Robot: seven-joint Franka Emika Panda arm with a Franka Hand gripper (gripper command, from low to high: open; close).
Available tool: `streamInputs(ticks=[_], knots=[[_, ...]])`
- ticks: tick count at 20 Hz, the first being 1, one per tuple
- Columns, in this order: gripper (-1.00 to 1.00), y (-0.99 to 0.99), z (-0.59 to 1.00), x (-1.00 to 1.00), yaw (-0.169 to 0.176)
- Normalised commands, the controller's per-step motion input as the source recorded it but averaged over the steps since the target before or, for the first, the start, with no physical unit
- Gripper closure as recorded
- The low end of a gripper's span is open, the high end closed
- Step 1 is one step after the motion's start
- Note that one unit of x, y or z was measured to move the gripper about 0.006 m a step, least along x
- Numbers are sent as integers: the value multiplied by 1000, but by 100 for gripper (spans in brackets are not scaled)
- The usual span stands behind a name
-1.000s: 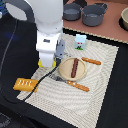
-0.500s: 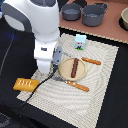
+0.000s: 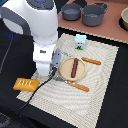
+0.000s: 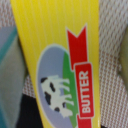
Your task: Interact with the objects in diverse but meaningful ways.
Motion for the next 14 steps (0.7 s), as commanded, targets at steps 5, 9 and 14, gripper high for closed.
streamInputs(ticks=[5, 9, 14], knots=[[100, 261, 182, -152, 56], [100, 655, 989, -499, 46], [100, 499, 1000, -418, 28]])
